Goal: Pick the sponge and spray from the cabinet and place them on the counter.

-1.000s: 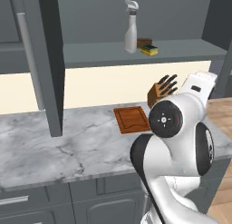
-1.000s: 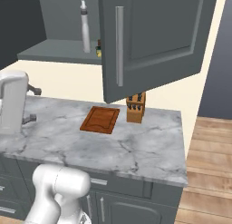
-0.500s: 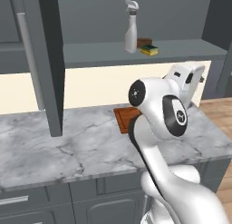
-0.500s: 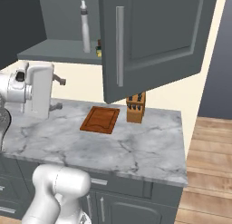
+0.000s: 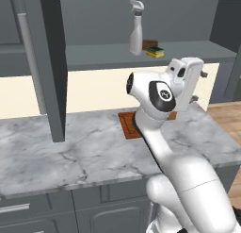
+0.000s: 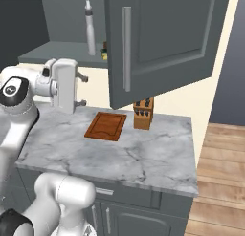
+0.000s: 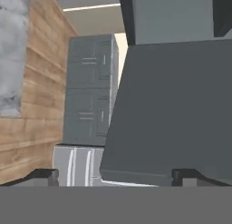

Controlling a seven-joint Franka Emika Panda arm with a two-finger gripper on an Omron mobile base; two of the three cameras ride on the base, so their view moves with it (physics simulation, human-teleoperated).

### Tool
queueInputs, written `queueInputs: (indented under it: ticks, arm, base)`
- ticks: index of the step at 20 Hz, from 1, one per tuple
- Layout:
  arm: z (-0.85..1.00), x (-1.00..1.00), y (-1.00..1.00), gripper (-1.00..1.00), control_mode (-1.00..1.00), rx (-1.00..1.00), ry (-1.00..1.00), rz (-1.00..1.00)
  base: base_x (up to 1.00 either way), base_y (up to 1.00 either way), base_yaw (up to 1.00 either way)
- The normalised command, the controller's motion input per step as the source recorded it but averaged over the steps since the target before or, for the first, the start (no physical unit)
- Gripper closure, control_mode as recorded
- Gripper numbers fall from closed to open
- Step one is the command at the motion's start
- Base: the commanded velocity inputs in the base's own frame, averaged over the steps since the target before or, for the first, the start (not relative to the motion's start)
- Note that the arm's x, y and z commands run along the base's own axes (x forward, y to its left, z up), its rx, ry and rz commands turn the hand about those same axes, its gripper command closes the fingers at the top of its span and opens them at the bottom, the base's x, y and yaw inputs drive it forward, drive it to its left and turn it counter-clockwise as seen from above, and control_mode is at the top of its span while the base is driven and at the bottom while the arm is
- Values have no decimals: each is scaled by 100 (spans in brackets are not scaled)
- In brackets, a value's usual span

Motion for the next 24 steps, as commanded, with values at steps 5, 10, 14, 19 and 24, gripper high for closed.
queueInputs:
  ticks: [5, 10, 14, 19, 24]
  arm:
    - [0, 57, -25, -100, -100, -5, 0, -29]
    - [0, 43, -39, -100, -100, -2, 0, -30]
    - [0, 33, -50, -100, -100, -1, 0, -30]
    - [0, 21, -57, -100, -100, 0, 0, -32]
    - [0, 17, -56, -100, -100, 0, 0, -32]
  base:
    - [0, 0, 0]
    - [0, 0, 0]
    - [0, 0, 0]
    - [0, 0, 0]
    - [0, 0, 0]
